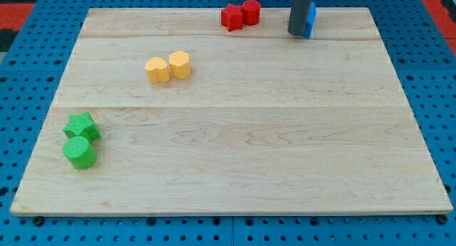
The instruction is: Push the yellow hexagon down a bit
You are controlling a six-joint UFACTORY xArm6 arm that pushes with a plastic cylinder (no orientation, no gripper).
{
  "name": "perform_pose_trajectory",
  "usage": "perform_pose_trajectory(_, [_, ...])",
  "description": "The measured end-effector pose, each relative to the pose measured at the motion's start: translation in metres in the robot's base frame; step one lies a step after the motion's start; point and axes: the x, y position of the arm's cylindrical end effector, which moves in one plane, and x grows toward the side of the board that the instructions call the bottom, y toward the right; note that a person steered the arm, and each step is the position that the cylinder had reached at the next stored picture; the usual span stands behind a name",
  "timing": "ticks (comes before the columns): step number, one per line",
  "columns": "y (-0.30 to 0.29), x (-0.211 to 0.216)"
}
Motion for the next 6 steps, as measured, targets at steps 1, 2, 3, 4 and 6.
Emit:
perform_pose_trajectory(1, [-0.083, 0.019])
perform_pose_trajectory(2, [-0.171, 0.007])
perform_pose_trajectory(3, [-0.234, 0.013])
perform_pose_trajectory(4, [-0.217, 0.049])
perform_pose_trajectory(6, [-0.157, 0.09])
